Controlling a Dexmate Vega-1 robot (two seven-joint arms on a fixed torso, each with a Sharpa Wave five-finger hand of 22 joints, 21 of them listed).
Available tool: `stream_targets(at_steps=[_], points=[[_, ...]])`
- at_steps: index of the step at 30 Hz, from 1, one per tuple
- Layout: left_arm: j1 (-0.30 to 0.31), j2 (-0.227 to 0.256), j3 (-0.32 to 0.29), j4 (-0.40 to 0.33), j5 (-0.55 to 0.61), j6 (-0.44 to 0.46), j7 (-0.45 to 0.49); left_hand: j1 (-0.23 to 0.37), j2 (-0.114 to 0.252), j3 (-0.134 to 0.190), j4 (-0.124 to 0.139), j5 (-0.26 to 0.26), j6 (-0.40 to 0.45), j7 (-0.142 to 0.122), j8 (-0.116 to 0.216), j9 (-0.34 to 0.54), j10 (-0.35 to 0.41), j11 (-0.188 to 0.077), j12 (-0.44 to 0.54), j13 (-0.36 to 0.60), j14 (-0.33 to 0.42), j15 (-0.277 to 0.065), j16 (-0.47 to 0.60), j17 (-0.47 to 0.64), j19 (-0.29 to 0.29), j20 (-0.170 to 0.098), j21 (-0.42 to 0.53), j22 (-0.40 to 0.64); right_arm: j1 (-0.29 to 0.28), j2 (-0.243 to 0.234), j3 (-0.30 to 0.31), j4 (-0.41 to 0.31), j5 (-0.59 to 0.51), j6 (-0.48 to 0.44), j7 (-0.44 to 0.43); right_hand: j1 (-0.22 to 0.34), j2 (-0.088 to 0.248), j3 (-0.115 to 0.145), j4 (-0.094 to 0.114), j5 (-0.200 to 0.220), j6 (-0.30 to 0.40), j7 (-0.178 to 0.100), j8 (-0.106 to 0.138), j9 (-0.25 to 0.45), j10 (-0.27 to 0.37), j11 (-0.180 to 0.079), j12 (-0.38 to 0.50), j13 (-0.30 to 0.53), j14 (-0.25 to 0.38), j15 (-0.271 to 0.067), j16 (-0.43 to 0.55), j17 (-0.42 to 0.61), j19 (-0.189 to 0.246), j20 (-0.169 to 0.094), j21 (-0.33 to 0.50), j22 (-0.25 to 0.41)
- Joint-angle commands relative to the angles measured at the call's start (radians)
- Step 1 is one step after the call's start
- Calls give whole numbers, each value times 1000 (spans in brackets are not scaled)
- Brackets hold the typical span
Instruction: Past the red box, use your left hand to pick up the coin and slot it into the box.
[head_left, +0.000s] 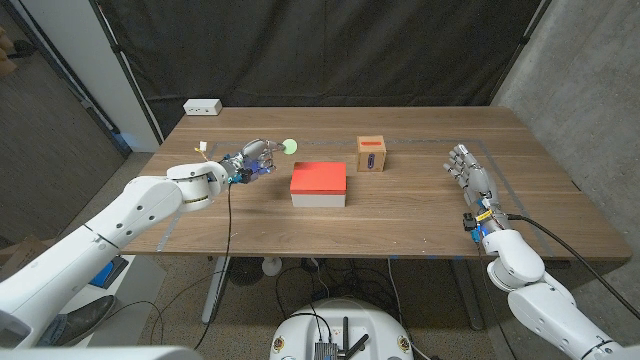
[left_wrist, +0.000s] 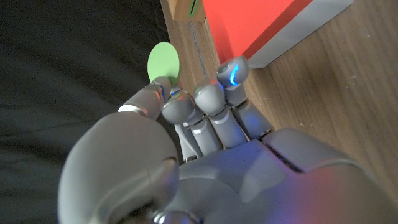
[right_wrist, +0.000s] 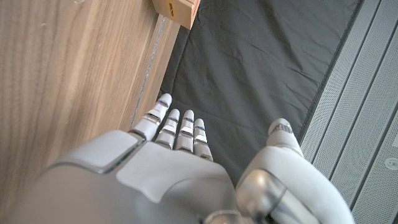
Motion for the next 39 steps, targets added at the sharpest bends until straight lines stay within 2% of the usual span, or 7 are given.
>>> stream_targets(at_steps=[1, 7, 12, 13, 20, 27, 39], points=[[-13, -62, 42, 30, 98, -63, -40, 13, 0, 11, -2, -2, 48, 45, -6, 0, -3, -2, 9, 2, -3, -1, -6, -2, -8, -52, 7, -3, -6, 22, -22, 6, 2, 9, 11, 4, 4, -4, -1, 1, 13, 1, 4, 6, 13, 2, 4, 5, 12, -1, 2, 1, 4, -1, 6, 3], [-25, -74, 42, 26, 119, -60, -34, 9, 2, 11, 1, -2, 49, 47, -6, -1, -6, -1, 10, 4, 1, -1, -4, 2, -9, -52, 12, -7, -22, 20, -18, -8, -24, 13, -8, 4, 5, -4, -1, 1, 14, 0, 4, 6, 15, 1, 4, 5, 13, -1, 2, 1, 5, -1, 6, 3], [-44, -65, 44, 20, 150, -49, -36, 3, 3, 15, 2, -1, 48, 45, -4, 4, -7, -1, 11, 6, 3, -1, 0, 12, -13, -51, 16, -6, -44, -2, 12, -41, -33, 2, -21, 4, 6, -4, -1, 1, 15, 1, 4, 6, 16, 1, 4, 5, 13, -1, 2, 1, 6, -2, 6, 3], [-47, -61, 47, 5, 182, -49, -5, 3, 2, 16, 1, -1, 49, 45, -5, 2, -3, -2, 15, 10, 3, -1, 0, 12, -9, -52, 22, -2, -54, -3, 21, -51, -46, 5, -34, 4, 6, -4, -1, 1, 15, 1, 4, 6, 16, 1, 4, 5, 13, -1, 2, 1, 6, -2, 6, 3], [-50, -64, 55, -20, 289, -75, 47, 1, -1, 20, -1, -1, 53, 42, -4, -1, -2, -1, 14, 7, 0, -1, -6, 7, -13, -52, 27, 1, -66, 19, 27, -47, -46, 33, -31, 5, 7, -4, -1, 1, 16, 0, 4, 6, 19, -4, 5, 5, 14, -2, 2, 1, 7, -2, 6, 3], [-77, -61, 107, -62, 490, -73, 131, 2, -5, 22, -2, -1, 58, 41, -5, -8, 1, -1, 14, 4, 10, -1, 2, 13, -10, -52, 34, -1, -61, 39, 26, -35, -55, 68, -21, 6, 9, -4, -1, 2, 19, 0, 4, 6, 21, -5, 5, 5, 19, -7, 3, 1, 10, -4, 7, 3], [-120, -103, 137, -51, 587, -46, 92, 1, -7, 25, -1, -1, 65, 42, -3, -10, 1, -2, 25, 12, 9, 0, 3, 14, -6, -52, 42, 0, -55, 49, 19, -37, -64, 70, -15, 7, 11, -3, -2, 2, 21, -1, 4, 6, 26, -7, 6, 5, 20, -10, 4, 0, 13, -5, 8, 3]])
